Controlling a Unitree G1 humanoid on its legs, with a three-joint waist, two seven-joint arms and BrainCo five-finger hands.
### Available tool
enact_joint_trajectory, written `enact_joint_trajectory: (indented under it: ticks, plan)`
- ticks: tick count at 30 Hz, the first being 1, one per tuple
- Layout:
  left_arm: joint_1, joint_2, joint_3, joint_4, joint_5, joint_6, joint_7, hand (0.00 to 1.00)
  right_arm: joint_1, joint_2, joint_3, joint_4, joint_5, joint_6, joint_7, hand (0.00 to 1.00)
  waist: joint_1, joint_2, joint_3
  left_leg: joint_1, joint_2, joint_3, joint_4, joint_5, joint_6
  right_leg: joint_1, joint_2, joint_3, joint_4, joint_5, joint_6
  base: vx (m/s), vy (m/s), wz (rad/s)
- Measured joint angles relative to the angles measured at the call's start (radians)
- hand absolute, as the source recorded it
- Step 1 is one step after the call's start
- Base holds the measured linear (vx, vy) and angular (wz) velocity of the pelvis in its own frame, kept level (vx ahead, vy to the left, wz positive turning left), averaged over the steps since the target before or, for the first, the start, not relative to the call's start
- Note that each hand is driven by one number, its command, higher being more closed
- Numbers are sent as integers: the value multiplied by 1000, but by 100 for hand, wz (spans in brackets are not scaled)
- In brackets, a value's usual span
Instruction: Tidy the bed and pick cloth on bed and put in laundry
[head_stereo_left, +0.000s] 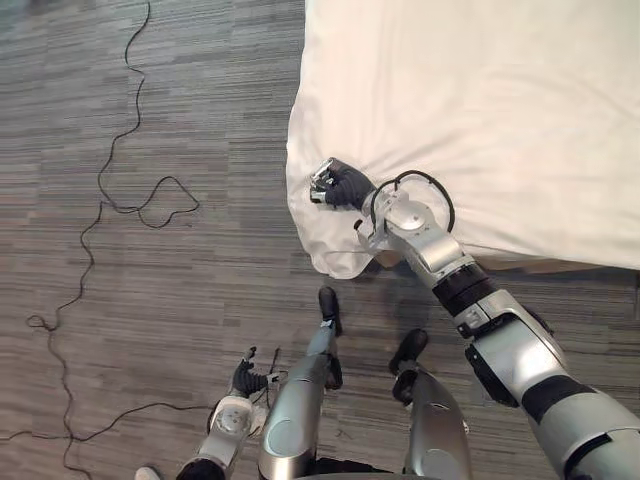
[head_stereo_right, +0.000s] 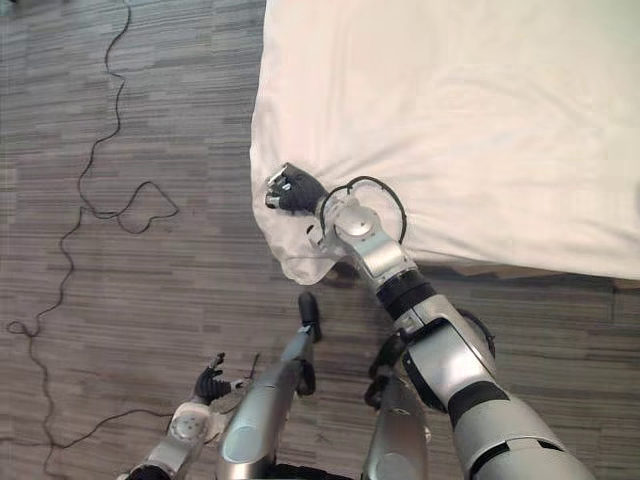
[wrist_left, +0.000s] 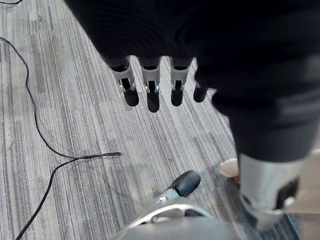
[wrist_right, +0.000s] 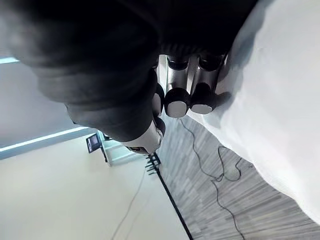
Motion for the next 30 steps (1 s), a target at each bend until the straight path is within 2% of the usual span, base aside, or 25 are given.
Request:
enact_joint_trajectory:
  ticks: [3, 6, 8, 9, 13, 14, 15, 17, 20, 23, 25, 29, 30]
  plan:
    - [-7, 0, 13, -5, 1, -43, 3, 0, 7, 5, -41, 62, -8, -33, 78, 100, -10, -3, 2, 30, -7, -2, -1, -15, -14, 34, -5, 0, -6, 1, 2, 9, 18, 5]
    - [-6, 4, 79, -25, 2, -53, -12, 0, 70, 13, -44, 64, -10, -55, 114, 100, -33, -26, 13, 93, -15, 4, -3, -39, -2, 100, -7, 5, -24, 4, 10, 35, 7, -4]
    - [-5, 13, 118, -30, 4, -51, -20, 0, 147, 36, -43, 17, -4, -71, 119, 100, -56, -55, 24, 138, -18, 17, -7, -50, 4, 145, -7, 12, -42, 8, 16, 92, -7, -20]
    - [-5, 21, 134, -25, 12, -39, -27, 0, 246, 48, -30, -65, 2, -90, 108, 100, -59, -93, 16, 175, -19, 37, -20, -57, -3, 177, -3, 35, -64, 21, 23, 141, -26, -36]
    - [2, 30, 139, 20, 14, -8, -33, 0, 519, 69, 36, -222, 1, -86, 71, 100, -78, -188, -39, 225, -12, 87, -20, -74, -18, 227, 10, 71, -117, 44, 42, 176, -47, -36]
    - [5, 32, 139, 30, 16, -2, -33, 0, 541, 70, 45, -253, 1, -86, 71, 100, -85, -200, -48, 230, -11, 94, -20, -74, -18, 231, 12, 76, -122, 46, 44, 173, -55, -36]
    - [5, 36, 139, 52, 24, 8, -33, 0, 567, 72, 58, -327, 2, -87, 71, 100, -96, -220, -61, 251, -6, 112, -21, -77, -21, 245, 17, 91, -130, 58, 62, 134, -44, -32]
    - [6, 38, 139, 77, 33, 20, -33, 0, 576, 74, 76, -433, 4, -90, 71, 100, -109, -238, -81, 279, 0, 121, -21, -77, -22, 270, 24, 103, -145, 63, 68, 112, -56, -33]
    - [30, 36, 139, 102, 35, 41, -32, 0, 581, 81, 97, -594, 27, -112, 81, 100, -113, -244, -177, 322, 17, 140, -22, -89, -39, 313, 43, 120, -175, 65, 70, 133, -91, -26]
    - [69, 32, 151, 120, 48, 67, -31, 0, 580, 87, 86, -705, 136, -112, 51, 100, -112, -241, -261, 373, 43, 161, -27, -105, -61, 368, 71, 119, -201, 61, 64, 86, -71, -12]
    - [83, 25, 159, 130, 52, 70, -30, 0, 580, 104, 59, -709, 171, -112, 13, 100, -113, -240, -273, 386, 50, 162, -28, -107, -63, 384, 81, 115, -207, 56, 55, 4, -49, -5]
    - [109, 13, 164, 137, 79, 74, -30, 0, 579, 115, -48, -649, 178, -109, -143, 100, -110, -224, -277, 373, 66, 154, -28, -106, -62, 374, 95, 106, -205, 55, 37, -41, -18, 4]
    - [110, 14, 163, 137, 84, 73, -30, 0, 577, 117, -69, -633, 177, -109, -162, 100, -109, -220, -276, 366, 67, 151, -28, -104, -59, 361, 95, 105, -204, 54, 30, -82, 3, 10]
